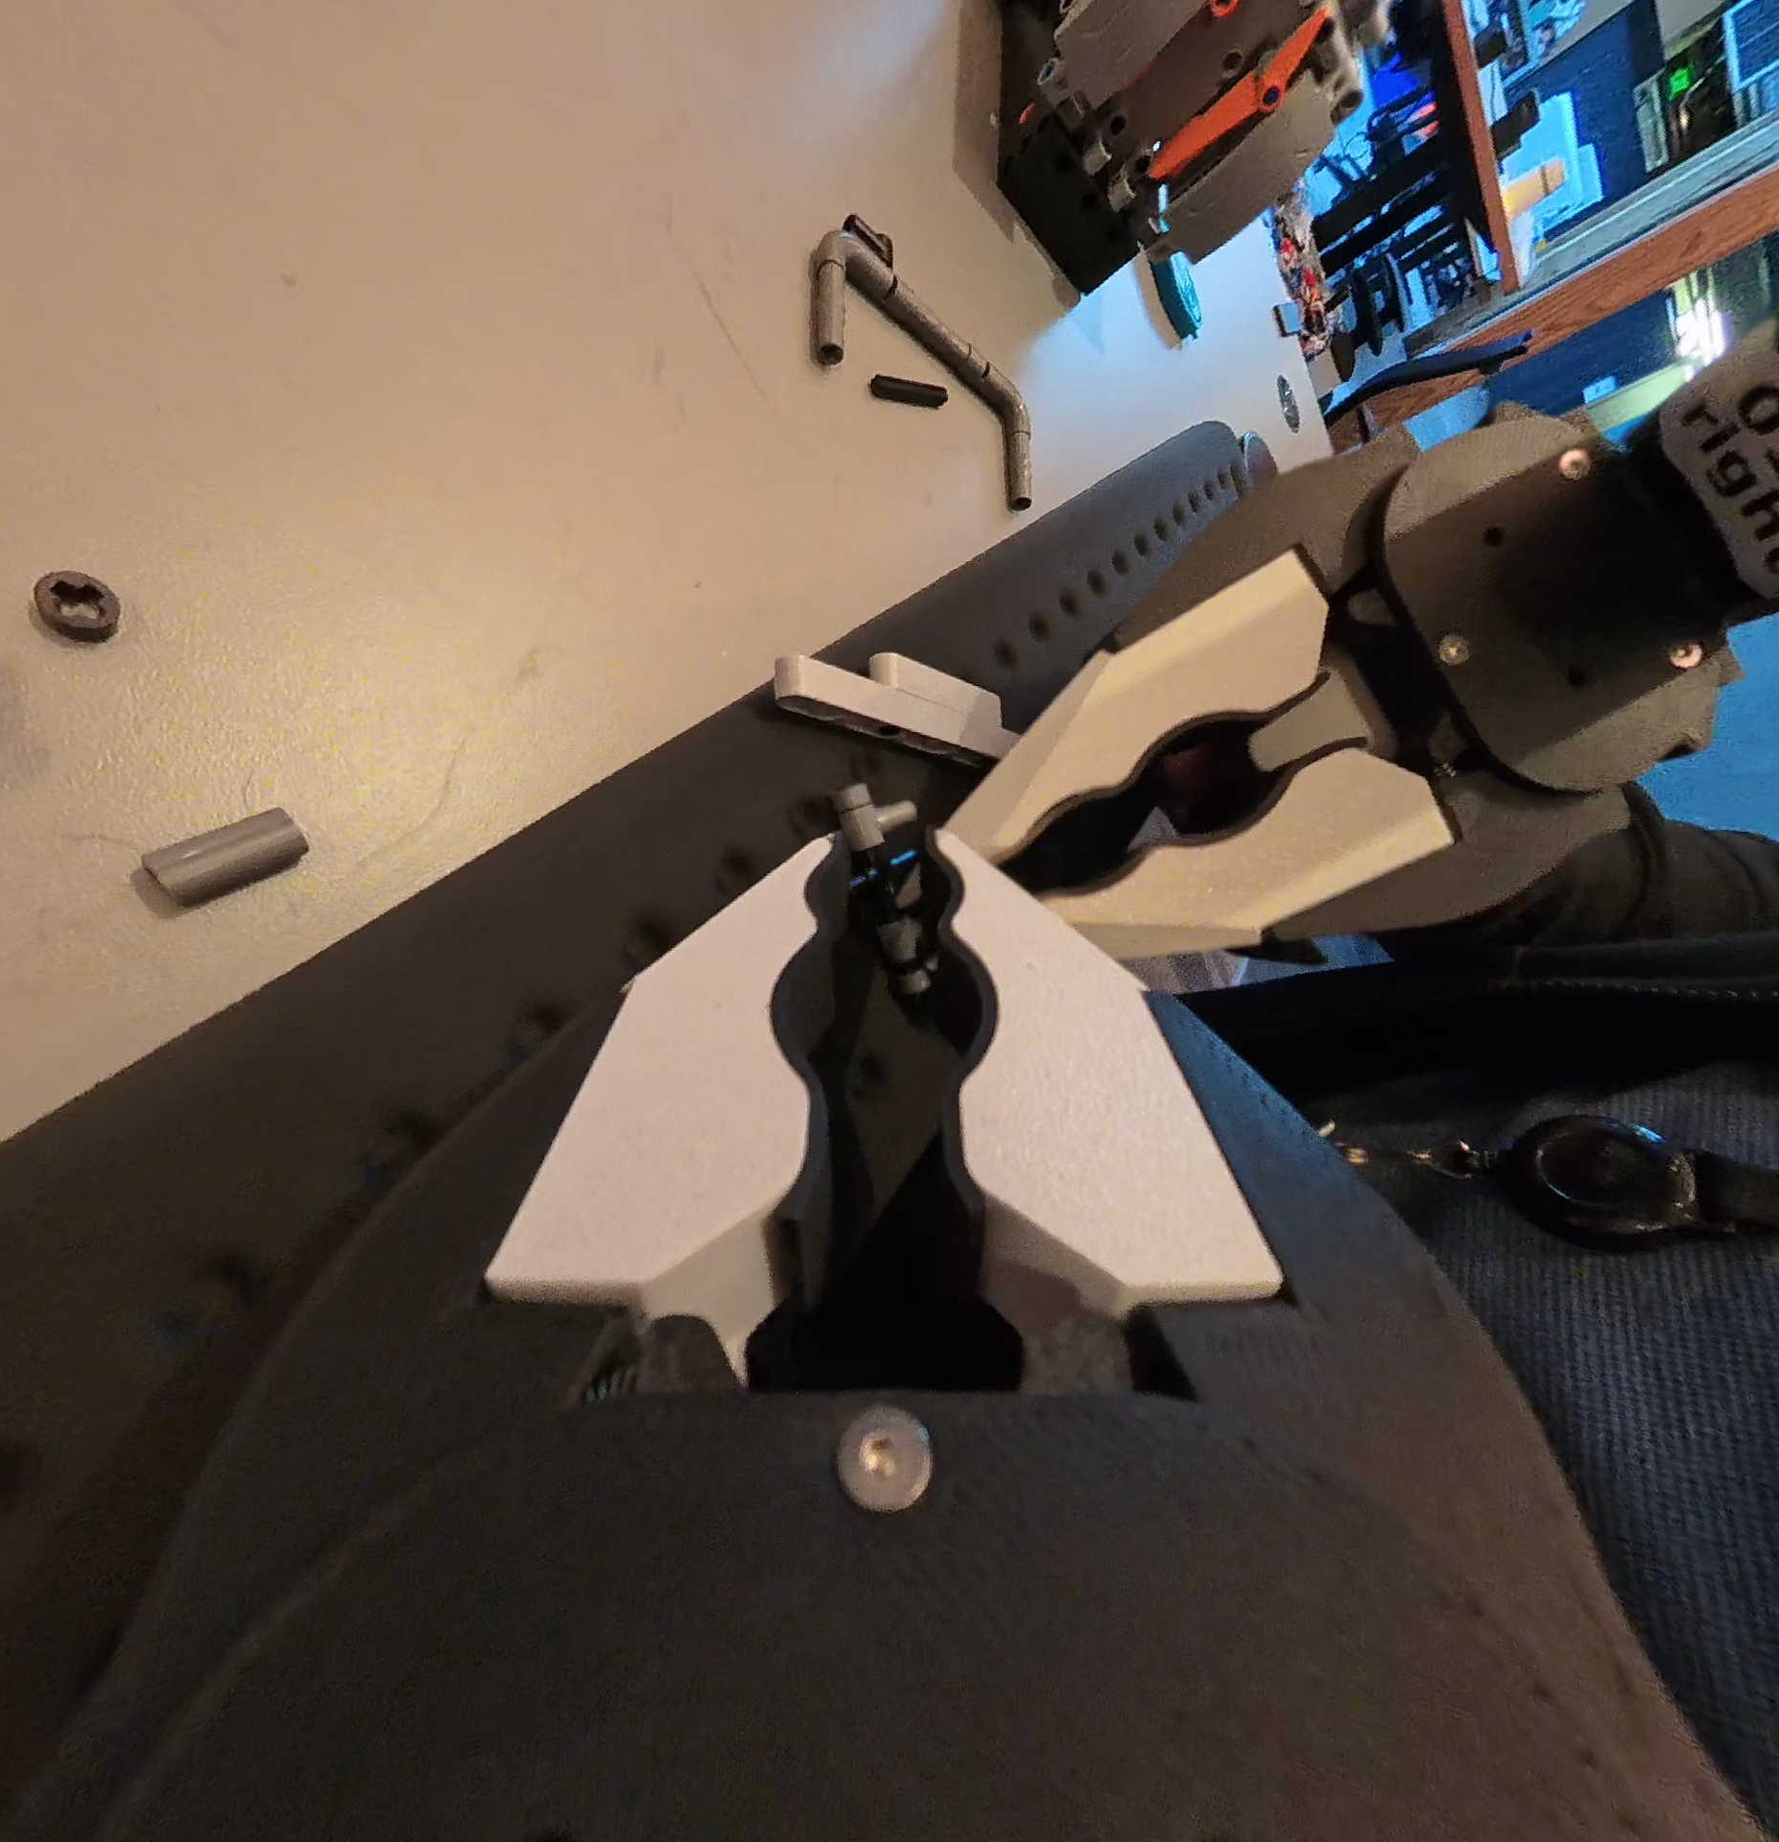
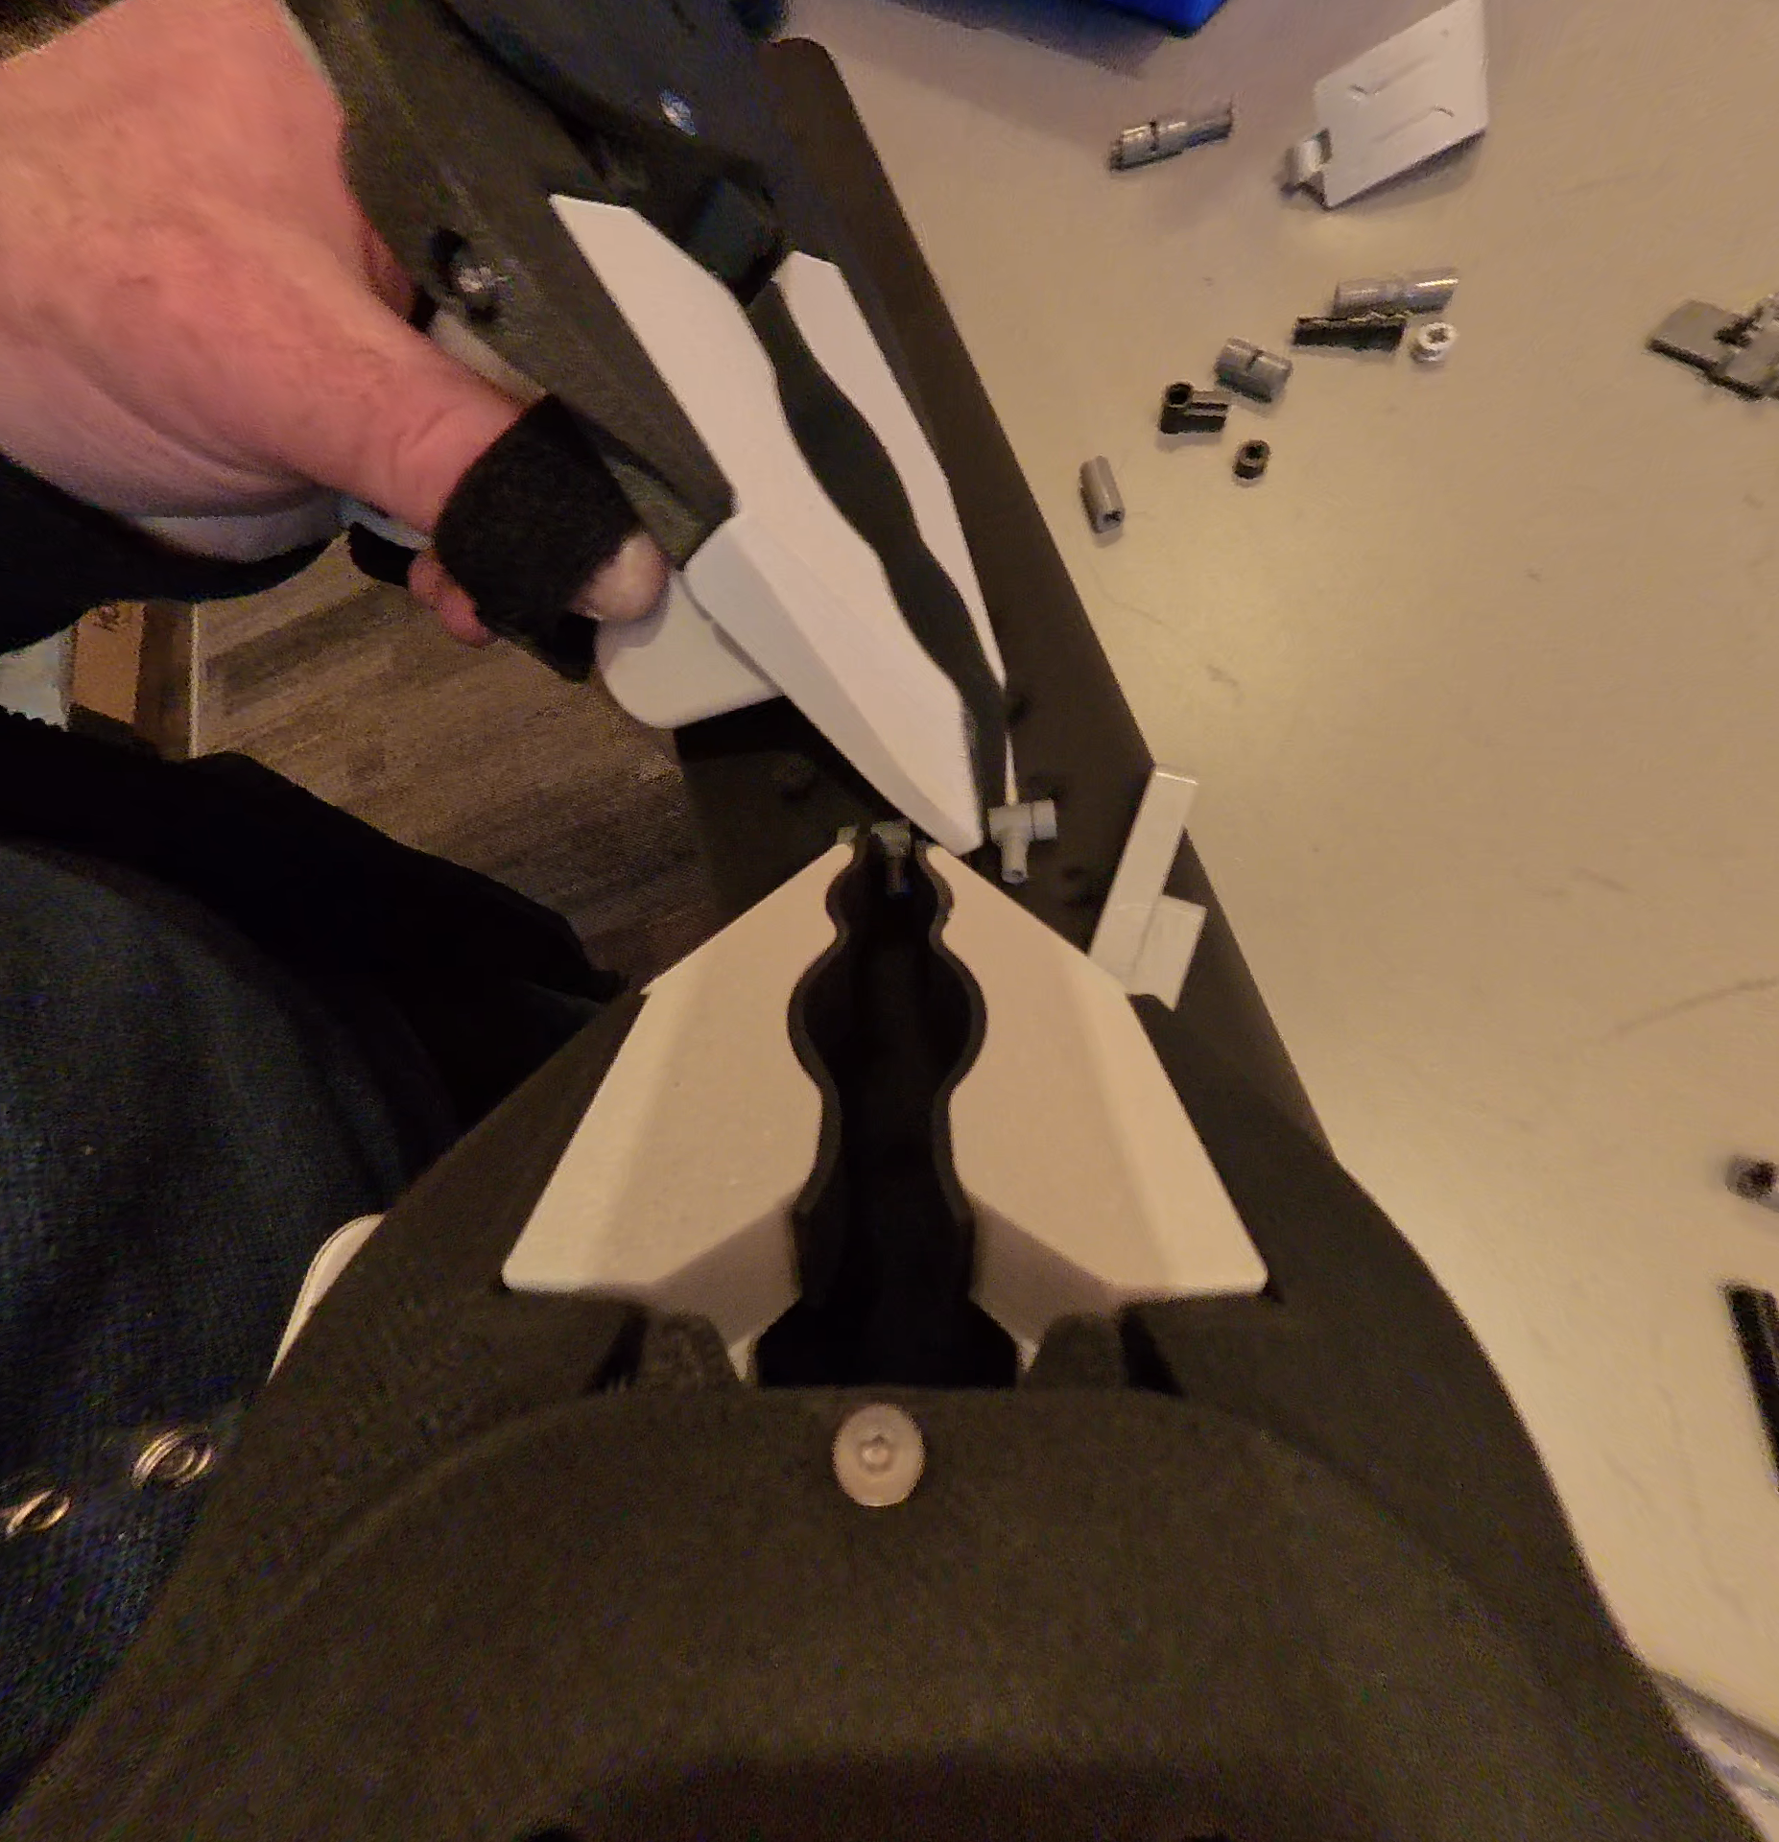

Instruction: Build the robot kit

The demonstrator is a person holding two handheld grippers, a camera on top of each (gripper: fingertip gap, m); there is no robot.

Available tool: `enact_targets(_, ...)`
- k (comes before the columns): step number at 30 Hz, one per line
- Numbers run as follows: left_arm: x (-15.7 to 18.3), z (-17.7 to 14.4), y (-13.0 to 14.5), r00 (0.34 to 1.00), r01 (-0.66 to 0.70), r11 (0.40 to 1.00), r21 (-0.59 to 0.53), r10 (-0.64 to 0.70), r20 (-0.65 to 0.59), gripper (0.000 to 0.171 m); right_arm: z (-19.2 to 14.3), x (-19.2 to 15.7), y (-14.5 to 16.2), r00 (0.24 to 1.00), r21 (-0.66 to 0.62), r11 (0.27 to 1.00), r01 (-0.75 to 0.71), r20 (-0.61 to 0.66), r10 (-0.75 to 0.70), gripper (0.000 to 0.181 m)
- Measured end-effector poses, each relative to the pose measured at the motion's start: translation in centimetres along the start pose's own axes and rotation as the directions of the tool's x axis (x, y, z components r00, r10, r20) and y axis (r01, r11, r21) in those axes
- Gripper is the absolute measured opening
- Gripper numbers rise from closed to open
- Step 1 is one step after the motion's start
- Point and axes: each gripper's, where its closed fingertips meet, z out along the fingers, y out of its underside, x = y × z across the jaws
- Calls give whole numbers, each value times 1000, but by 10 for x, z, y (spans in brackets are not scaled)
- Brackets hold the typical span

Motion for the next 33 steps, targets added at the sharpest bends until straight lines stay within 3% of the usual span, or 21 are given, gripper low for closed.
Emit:
enact_targets(6, 0, 5, 0, 998, -62, 998, -1, 62, 19, 2, -8, 0, 1, 1000, -7, 1000, -3, -6, 3, 9)
enact_targets(10, -1, -1, -5, 991, -128, 991, 48, 126, 35, 0, -29, 13, -12, 990, 74, 988, -134, 52, 131, 10)
enact_targets(13, -3, -3, -7, 991, -132, 989, 61, 130, 32, 0, -34, 25, -16, 984, 49, 986, -160, 88, 156, 11)
enact_targets(15, 1, -8, -10, 992, -123, 988, 90, 122, 25, 0, -32, 13, -13, 982, -17, 993, -114, 151, 115, 15)
enact_targets(16, 3, -12, -12, 993, -121, 987, 103, 119, 23, 0, -28, 9, -8, 988, -59, 996, -62, 141, 69, 21)
enact_targets(18, 4, -18, -10, 995, -100, 991, 86, 100, 8, 0, -18, 11, -1, 996, -104, 994, 14, 88, -5, 16)
enact_targets(22, 4, -10, 9, 993, -105, 994, -13, 106, 44, 23, -3, 7, 2, 994, -136, 990, 41, 104, -27, 9)
enact_targets(26, 2, -8, 6, 997, -70, 997, 9, 70, 27, 19, -4, 8, 3, 989, -135, 989, 55, 141, -36, 9)
enact_targets(27, -5, -7, 6, 996, -64, 998, 7, 63, 56, 4, -5, 6, 3, 986, -132, 989, 71, 156, -50, 8)
enact_targets(30, -4, -8, 4, 999, -47, 998, 35, 47, 11, 1, -7, 10, 0, 985, -111, 993, 27, 175, -7, 3)
enact_targets(33, -3, -9, 3, 998, -55, 997, 48, 55, 1, 0, -6, 10, 1, 985, -109, 991, 71, 164, -53, 3)
